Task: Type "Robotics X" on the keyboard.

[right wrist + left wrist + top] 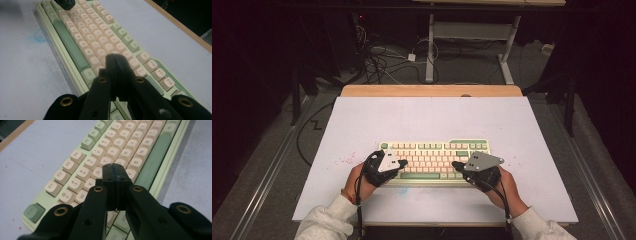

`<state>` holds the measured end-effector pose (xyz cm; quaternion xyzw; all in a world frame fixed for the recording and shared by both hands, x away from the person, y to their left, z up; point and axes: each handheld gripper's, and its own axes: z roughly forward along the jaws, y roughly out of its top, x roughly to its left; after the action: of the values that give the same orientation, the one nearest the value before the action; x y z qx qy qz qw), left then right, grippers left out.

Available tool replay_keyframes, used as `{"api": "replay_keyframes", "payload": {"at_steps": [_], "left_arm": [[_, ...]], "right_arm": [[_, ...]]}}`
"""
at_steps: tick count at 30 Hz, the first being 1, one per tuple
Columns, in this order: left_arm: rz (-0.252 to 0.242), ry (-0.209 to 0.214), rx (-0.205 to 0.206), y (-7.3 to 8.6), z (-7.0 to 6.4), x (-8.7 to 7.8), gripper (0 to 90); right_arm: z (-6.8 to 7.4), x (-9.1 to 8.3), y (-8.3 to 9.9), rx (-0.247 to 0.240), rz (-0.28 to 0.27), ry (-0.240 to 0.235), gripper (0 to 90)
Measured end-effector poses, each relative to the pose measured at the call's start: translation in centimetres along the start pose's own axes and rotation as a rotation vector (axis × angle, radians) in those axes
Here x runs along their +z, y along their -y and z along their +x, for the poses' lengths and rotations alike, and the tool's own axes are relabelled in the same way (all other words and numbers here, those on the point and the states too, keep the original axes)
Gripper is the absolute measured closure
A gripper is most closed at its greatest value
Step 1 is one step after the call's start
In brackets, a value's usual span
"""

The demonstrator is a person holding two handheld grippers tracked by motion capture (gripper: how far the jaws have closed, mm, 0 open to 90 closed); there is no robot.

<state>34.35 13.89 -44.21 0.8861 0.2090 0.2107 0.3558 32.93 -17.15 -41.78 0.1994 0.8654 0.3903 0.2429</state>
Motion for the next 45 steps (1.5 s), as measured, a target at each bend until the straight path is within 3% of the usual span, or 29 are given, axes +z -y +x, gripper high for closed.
{"api": "replay_keyframes", "payload": {"at_steps": [18,31,33,45], "left_arm": [[-0.003,-0.027,-0.028,0.6,1.1,-0.6,87.4],[0.026,-0.015,-0.041,1.0,1.4,0.4,87.2],[0.039,-0.013,-0.04,1.0,1.5,0.6,82.8],[0.046,-0.004,-0.036,0.9,1.4,1.1,87.0]], "right_arm": [[0.0,0.0,0.0,-0.007,0.004,0.005,90.0],[0.0,0.2,0.1,-0.012,0.01,-0.001,90.0],[0.0,0.2,0.1,-0.01,0.01,0.0,90.0],[0.1,0.4,0.2,-0.011,0.015,-0.003,90.0]]}}
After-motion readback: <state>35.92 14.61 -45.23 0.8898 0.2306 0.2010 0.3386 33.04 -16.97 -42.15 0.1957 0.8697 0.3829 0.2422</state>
